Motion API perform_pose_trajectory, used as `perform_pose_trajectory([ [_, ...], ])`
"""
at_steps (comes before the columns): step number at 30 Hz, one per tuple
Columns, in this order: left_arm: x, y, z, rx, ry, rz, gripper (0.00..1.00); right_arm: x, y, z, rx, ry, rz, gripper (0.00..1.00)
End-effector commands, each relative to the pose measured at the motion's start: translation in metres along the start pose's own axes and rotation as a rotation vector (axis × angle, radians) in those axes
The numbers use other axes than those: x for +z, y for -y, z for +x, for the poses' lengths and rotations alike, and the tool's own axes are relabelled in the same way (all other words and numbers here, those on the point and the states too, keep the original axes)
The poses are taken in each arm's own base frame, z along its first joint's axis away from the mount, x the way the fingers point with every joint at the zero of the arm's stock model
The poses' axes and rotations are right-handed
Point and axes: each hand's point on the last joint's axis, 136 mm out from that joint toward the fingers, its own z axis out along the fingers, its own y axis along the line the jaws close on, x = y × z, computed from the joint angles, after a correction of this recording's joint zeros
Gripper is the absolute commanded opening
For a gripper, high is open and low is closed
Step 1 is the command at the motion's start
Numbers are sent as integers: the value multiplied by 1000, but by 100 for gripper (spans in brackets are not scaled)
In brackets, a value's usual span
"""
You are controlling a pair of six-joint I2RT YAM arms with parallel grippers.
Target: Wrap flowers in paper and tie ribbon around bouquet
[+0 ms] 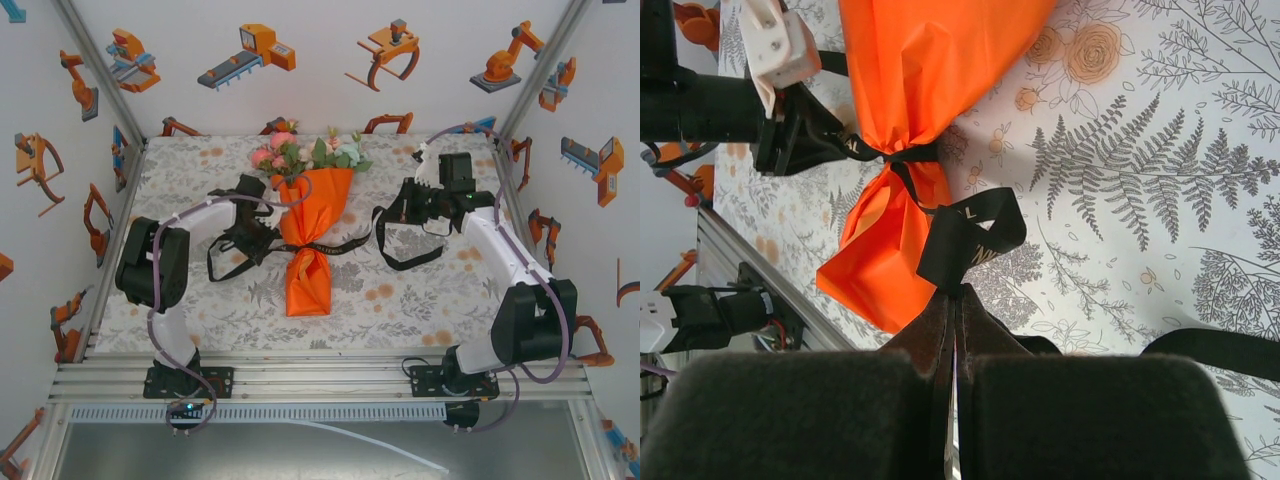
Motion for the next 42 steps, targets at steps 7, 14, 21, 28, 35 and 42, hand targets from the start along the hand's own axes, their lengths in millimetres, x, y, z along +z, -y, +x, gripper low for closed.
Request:
perform_pose_trajectory([
  [7,-71,6,-25,-125,211,105,0,-17,-3,-10,-58,59,65,0],
  [14,-183,70,-101,-79,668,316,0,-23,-30,-20,-47,95,-9,0],
  [21,-186,93,-116,-9,768,334,0,-2,-102,-48,12,168,-234,0],
  [28,-166,104,-98,7,704,346,0,72,-143,-76,111,159,-245,0],
  [35,-168,116,-92,55,732,367,0,159,-215,-77,-44,-66,-288,37],
  [42,-166,115,-91,76,744,352,0,104,-168,-92,-62,38,-183,56],
])
